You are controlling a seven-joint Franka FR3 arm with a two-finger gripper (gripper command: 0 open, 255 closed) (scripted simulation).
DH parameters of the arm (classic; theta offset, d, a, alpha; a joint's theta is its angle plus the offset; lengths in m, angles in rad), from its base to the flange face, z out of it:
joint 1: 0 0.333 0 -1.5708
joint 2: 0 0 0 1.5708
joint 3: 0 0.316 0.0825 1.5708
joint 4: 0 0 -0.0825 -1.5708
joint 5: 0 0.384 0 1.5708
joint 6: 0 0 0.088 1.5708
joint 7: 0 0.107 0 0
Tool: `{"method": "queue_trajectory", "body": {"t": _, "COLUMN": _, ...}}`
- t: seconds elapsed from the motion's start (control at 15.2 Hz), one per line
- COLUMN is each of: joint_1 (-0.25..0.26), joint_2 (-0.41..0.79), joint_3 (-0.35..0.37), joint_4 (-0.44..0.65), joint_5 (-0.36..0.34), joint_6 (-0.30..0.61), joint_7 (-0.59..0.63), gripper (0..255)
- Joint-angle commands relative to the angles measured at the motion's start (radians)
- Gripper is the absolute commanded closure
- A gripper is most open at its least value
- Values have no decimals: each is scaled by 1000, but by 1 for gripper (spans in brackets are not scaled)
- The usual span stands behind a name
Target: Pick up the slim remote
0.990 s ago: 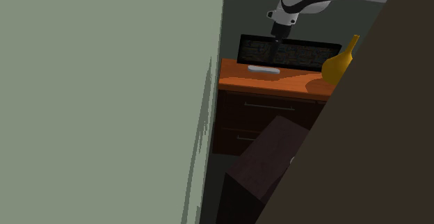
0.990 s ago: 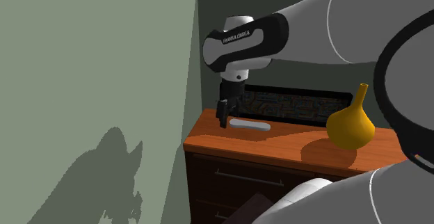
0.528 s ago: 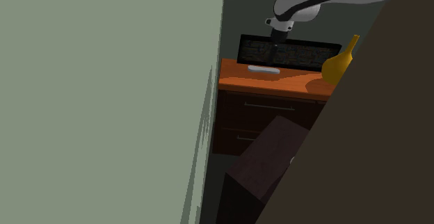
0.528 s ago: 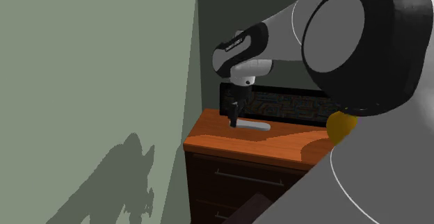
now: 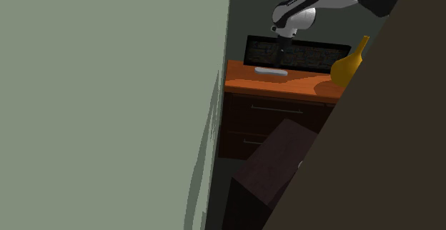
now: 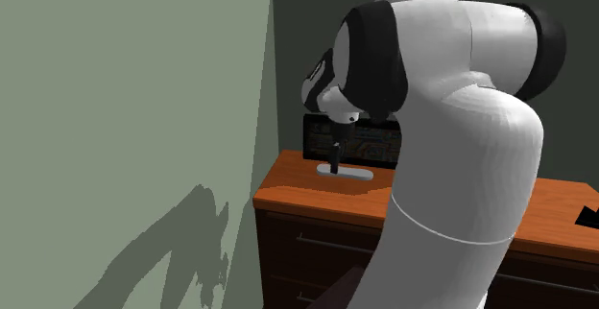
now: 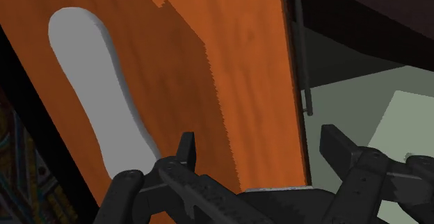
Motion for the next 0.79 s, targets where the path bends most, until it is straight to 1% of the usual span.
{"method": "queue_trajectory", "body": {"t": 0.0, "joint_1": -12, "joint_2": 87, "joint_3": -13, "joint_4": 64, "joint_5": 57, "joint_6": 4, "joint_7": -81, "gripper": 0}}
{"method": "queue_trajectory", "body": {"t": 0.2, "joint_1": -55, "joint_2": 225, "joint_3": -11, "joint_4": 171, "joint_5": 146, "joint_6": 5, "joint_7": -194, "gripper": 0}}
{"method": "queue_trajectory", "body": {"t": 0.4, "joint_1": -115, "joint_2": 359, "joint_3": 11, "joint_4": 292, "joint_5": 221, "joint_6": -9, "joint_7": -287, "gripper": 0}}
{"method": "queue_trajectory", "body": {"t": 0.73, "joint_1": -229, "joint_2": 572, "joint_3": 63, "joint_4": 529, "joint_5": 304, "joint_6": -55, "joint_7": -394, "gripper": 0}}
